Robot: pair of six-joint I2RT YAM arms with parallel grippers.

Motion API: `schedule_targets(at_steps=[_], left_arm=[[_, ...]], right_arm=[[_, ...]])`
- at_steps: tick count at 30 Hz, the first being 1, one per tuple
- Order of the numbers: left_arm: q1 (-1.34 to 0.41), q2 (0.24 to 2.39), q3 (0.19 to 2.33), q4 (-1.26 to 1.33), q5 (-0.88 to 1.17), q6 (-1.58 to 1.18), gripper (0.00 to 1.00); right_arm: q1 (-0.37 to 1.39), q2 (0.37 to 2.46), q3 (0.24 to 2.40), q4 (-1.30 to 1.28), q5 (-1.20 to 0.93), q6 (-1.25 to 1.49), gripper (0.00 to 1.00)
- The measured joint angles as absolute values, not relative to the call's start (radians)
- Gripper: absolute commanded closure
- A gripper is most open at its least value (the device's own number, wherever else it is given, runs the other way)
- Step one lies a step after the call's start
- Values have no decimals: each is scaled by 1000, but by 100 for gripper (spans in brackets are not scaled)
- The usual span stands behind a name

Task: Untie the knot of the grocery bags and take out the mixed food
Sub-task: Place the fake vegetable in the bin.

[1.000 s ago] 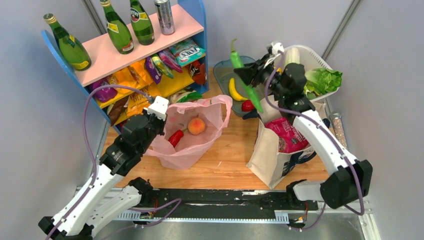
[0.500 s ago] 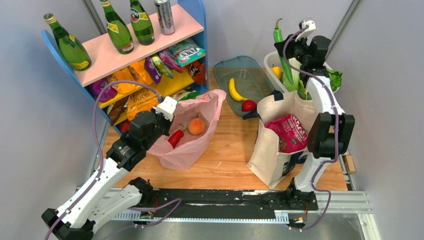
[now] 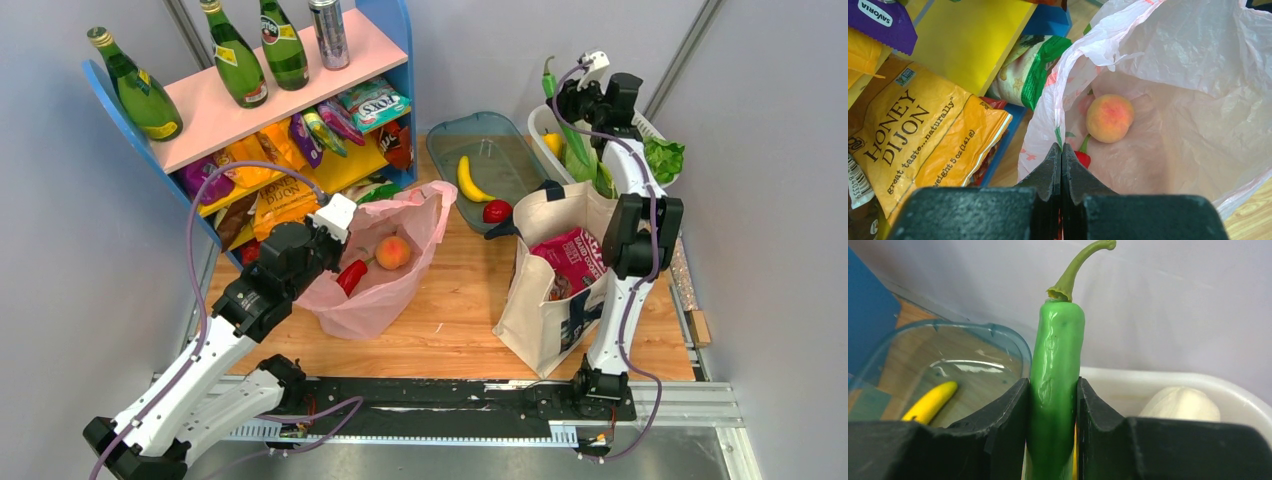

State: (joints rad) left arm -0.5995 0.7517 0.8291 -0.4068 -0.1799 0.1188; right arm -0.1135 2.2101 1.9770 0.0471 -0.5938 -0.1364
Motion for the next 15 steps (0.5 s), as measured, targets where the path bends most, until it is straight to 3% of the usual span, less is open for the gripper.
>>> schedule_targets(at_steps=[2, 5, 7, 11, 15], left_arm=[[-599, 752, 829, -407, -176, 119, 100], [-599, 752, 829, -407, -171, 119, 100], [-599, 752, 829, -406, -169, 119, 100], [-599, 752, 829, -406, -166, 119, 100], [-599, 752, 829, -406, -163, 119, 100]], right_arm=[[-113, 2217, 1967, 35, -573, -158, 80], [-114, 2217, 1945, 23, -541, -184, 46], [-115, 2217, 1938, 14, -523, -190, 33], [-121, 2217, 1929, 10, -504, -208, 18], [-128, 2216, 1917, 4, -480, -213, 16]])
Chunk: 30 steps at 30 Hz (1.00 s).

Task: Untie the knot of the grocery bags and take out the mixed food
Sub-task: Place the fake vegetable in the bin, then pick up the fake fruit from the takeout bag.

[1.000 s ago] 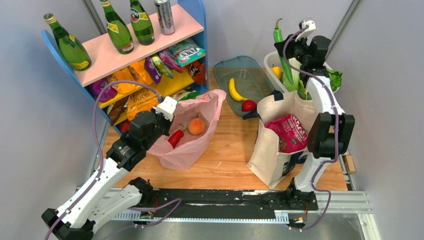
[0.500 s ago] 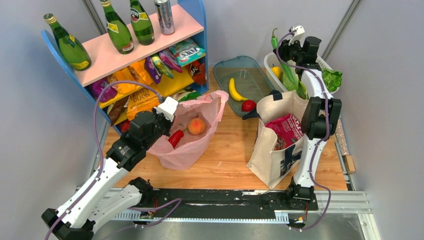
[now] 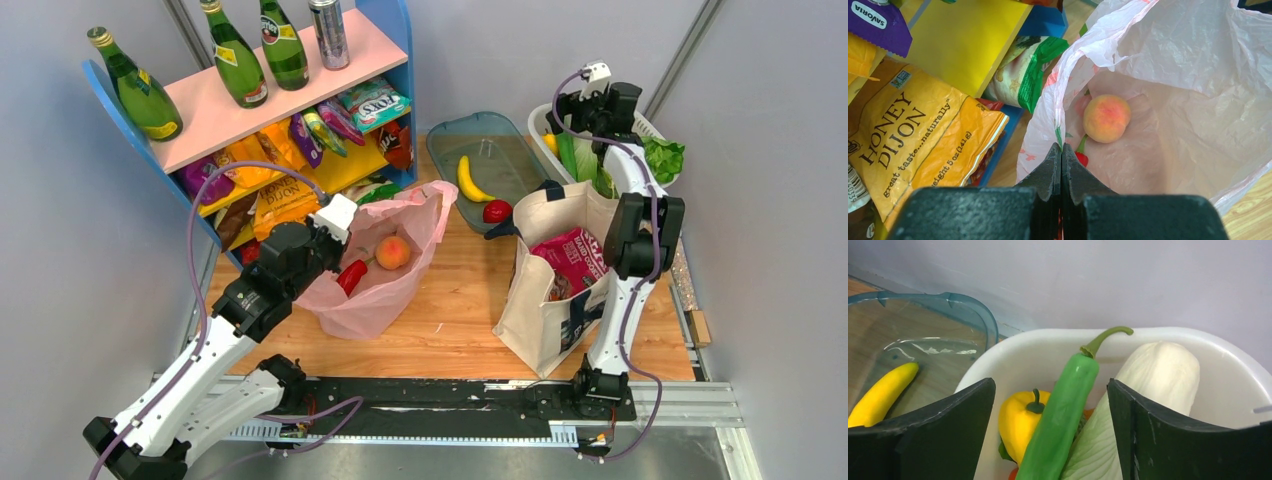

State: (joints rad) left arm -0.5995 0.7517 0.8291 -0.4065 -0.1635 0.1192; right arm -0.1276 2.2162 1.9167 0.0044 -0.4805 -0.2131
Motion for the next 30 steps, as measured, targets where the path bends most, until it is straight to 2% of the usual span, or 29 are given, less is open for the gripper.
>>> schedule_targets(at_steps=[7, 10, 15, 18, 23, 30], left_arm=[[-599, 752, 829, -406, -135, 119, 100], [-599, 752, 829, -406, -117, 119, 100], [-599, 752, 829, -404, -95, 119, 100], [-599, 752, 829, -400, -85, 118, 100], [-599, 760, 829, -399, -79, 118, 100], [-599, 785, 829, -399, -100, 114, 100]], right_arm=[[-128, 2115, 1801, -22, -442, -126, 18], [-126, 1972, 1690, -27, -438, -31, 19], [-85, 1615, 1448, 20, -459, 150, 20], [9, 1441, 1342, 55, -485, 226, 14], [249, 1300, 1214, 60, -505, 281, 7], [479, 1146, 997, 39, -433, 354, 5]])
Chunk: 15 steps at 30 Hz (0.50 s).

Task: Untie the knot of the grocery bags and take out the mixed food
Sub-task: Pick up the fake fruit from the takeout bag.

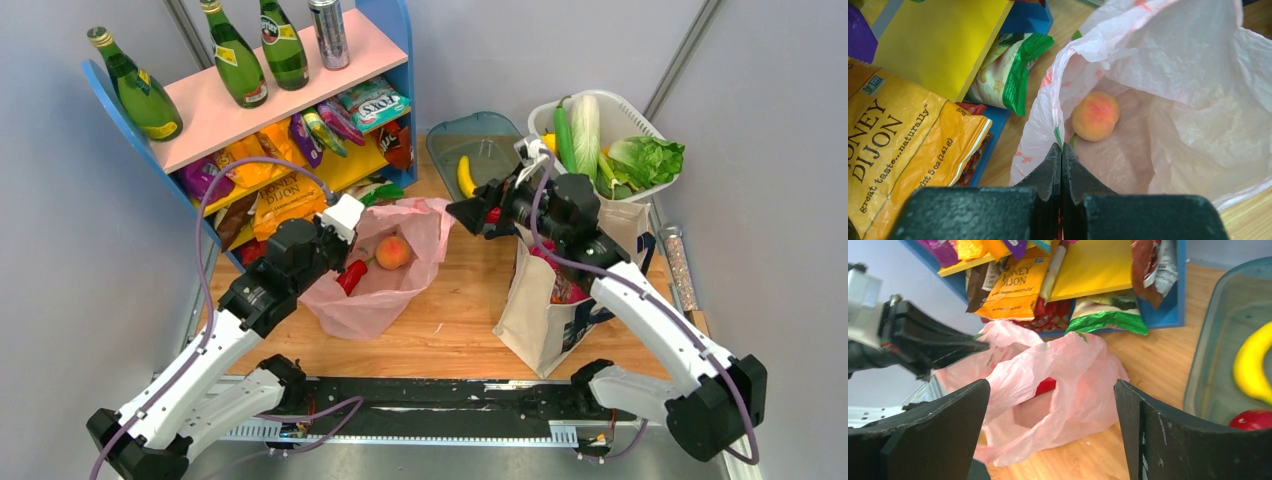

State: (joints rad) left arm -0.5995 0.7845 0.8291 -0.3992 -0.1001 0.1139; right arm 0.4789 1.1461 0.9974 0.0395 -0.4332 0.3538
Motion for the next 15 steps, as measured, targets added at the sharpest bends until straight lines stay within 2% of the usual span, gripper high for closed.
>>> schedule_targets(at_steps=[9, 15], left_arm=[[-599, 851, 829, -403, -166, 103, 100], [-599, 870, 829, -409, -155, 99, 100]], right_arm=[[625, 938, 812, 87, -293, 426, 4], [736, 923, 793, 100, -175, 424, 5]])
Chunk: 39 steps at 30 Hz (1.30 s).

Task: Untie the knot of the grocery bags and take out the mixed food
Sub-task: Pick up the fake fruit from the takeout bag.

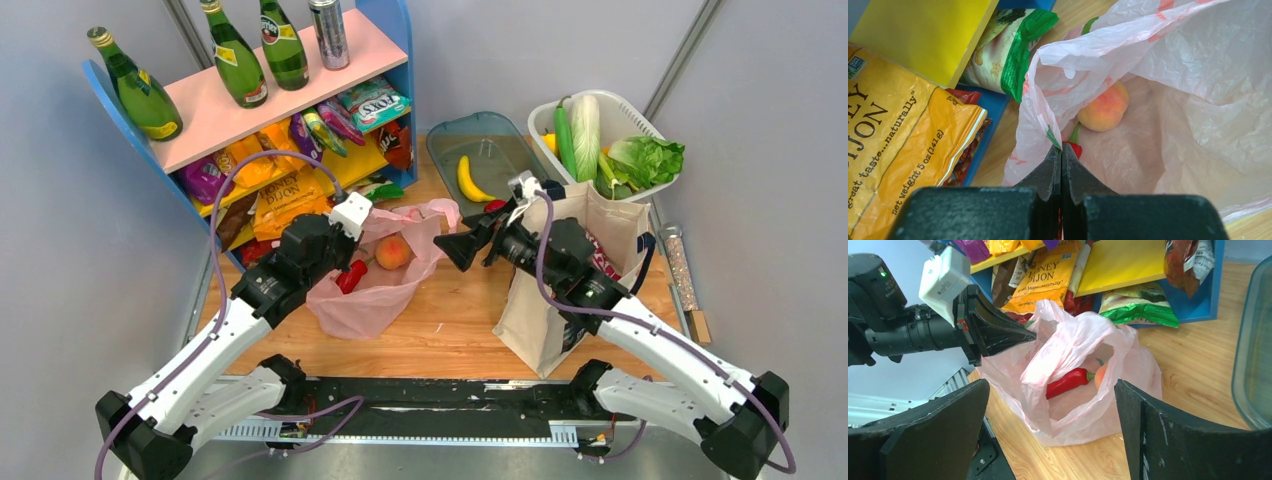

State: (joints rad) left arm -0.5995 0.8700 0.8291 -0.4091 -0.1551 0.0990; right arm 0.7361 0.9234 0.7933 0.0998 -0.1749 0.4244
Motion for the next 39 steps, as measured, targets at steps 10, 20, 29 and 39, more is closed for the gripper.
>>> schedule_targets(at_steps=[10, 20, 29, 39], left_arm=[[-599, 870, 829, -411, -164, 93, 100], [-599, 848, 841, -446, -305, 64, 100], [-599, 763, 868, -464, -521, 49, 100], [-600, 742, 869, -490, -525, 51, 100]], right_arm=[[879, 1102, 743, 150, 17, 423, 24], [881, 1217, 709, 139, 217, 439, 87], [841, 1140, 645, -5, 377, 386, 100], [788, 1008, 620, -75, 403, 351, 27]])
